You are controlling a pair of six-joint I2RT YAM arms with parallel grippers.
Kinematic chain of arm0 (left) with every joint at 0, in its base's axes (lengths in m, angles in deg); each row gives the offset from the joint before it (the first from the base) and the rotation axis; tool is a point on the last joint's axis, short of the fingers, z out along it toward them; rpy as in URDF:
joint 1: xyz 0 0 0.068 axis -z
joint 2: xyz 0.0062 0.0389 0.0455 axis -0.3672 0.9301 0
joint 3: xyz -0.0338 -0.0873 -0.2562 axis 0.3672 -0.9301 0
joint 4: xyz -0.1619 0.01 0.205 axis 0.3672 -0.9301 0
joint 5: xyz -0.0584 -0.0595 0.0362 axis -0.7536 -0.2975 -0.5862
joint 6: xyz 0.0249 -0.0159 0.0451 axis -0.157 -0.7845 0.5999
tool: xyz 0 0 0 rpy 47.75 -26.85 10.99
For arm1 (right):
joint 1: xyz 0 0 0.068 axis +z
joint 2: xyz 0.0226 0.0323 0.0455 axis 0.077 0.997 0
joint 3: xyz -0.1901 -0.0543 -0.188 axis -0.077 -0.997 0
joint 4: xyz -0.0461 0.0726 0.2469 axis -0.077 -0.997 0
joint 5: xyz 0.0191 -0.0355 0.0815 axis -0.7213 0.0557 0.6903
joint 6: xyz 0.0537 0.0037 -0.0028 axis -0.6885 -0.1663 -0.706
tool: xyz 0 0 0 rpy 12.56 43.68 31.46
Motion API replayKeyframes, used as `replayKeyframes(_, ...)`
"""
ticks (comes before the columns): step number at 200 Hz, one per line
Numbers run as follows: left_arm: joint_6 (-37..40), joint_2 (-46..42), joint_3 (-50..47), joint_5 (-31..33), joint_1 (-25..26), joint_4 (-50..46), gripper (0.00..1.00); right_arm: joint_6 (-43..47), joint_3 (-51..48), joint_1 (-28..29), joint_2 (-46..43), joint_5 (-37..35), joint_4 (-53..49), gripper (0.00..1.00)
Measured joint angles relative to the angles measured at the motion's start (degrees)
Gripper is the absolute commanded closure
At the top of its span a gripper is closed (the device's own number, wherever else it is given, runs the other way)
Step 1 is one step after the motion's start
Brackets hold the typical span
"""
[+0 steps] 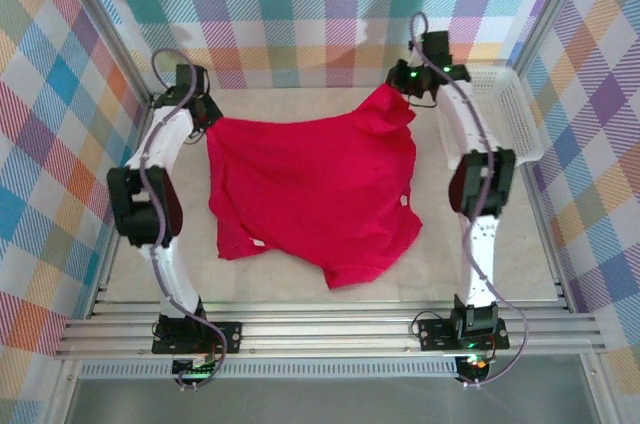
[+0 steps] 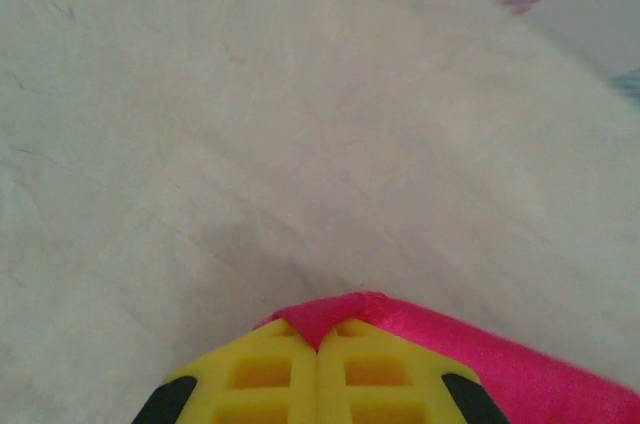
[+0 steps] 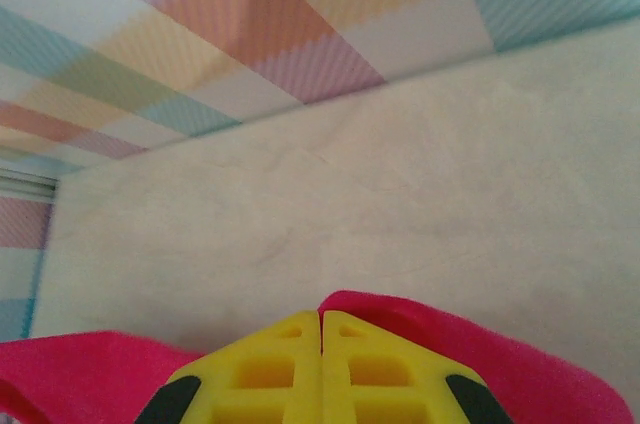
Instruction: Fold the inside-out t-shirt
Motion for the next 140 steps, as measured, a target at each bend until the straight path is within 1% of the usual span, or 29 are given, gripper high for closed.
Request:
replayKeyframes(14, -0.2, 6.1, 3.5, 0.2, -0.2, -0.6, 1.0, -1.3, 12.0, 0.9, 10.5, -0.1, -2.4, 0.67)
replayKeyframes(17, -0.3, 7.2, 4.3, 0.2, -0.2, -0.8, 0.98, -1.7, 14.3, 1.0, 12.4, -0.1, -2.6, 0.61)
replayKeyframes(21, -0.3, 8.7, 5.6, 0.3, -0.3, -1.1, 0.9, -2.1, 17.8, 1.1, 15.0, -0.1, -3.1, 0.52)
replayKeyframes(25, -0.4, 9.8, 6.5, 0.4, -0.3, -1.2, 0.77, -2.8, 20.5, 1.3, 17.2, 0.0, -3.3, 0.45)
replayKeyframes(31, -0.2, 11.2, 8.1, 0.4, -0.4, -1.7, 0.54, -3.2, 23.2, 1.6, 19.3, 0.0, -3.8, 0.38)
replayKeyframes(35, -0.4, 12.0, 9.1, 0.4, -0.4, -2.3, 0.42, -3.6, 24.1, 1.7, 20.1, 0.1, -4.0, 0.36)
replayKeyframes(43, -0.5, 12.6, 10.3, 0.4, -0.5, -3.0, 0.26, -4.4, 24.1, 2.0, 20.4, 0.2, -5.0, 0.36)
replayKeyframes(50, -0.5, 12.5, 11.0, 0.5, -0.5, -3.8, 0.19, -4.9, 23.2, 2.1, 19.8, 0.4, -5.1, 0.35)
replayKeyframes(63, -0.5, 11.2, 11.1, 1.0, -0.2, -5.1, 0.18, -5.5, 17.7, 2.1, 16.1, 0.7, -5.1, 0.35)
replayKeyframes(71, -0.5, 9.3, 9.7, 1.4, 0.3, -5.3, 0.18, -5.7, 12.4, 2.2, 12.2, 0.8, -5.4, 0.35)
replayKeyframes(87, 0.0, 1.8, 1.7, 0.8, 1.4, -4.3, 0.2, -5.7, 1.1, 2.6, 3.6, 1.0, -6.1, 0.34)
replayKeyframes(98, 0.3, -4.5, -4.4, -1.9, 3.4, -3.6, 0.21, -5.5, -7.3, 3.3, -3.5, 1.0, -6.2, 0.34)
replayKeyframes(114, 1.0, -12.0, -11.8, -7.0, 7.3, -1.6, 0.23, -5.5, -22.8, 5.9, -15.5, 1.0, -3.9, 0.34)
replayKeyframes(126, 1.2, -14.7, -15.7, -11.0, 10.0, 0.0, 0.25, -6.2, -34.2, 9.5, -24.2, 1.0, -1.6, 0.34)
replayKeyframes(140, 1.2, -15.3, -19.7, -14.4, 12.0, 1.5, 0.25, -7.8, -46.8, 14.3, -32.6, 1.1, 1.7, 0.34)
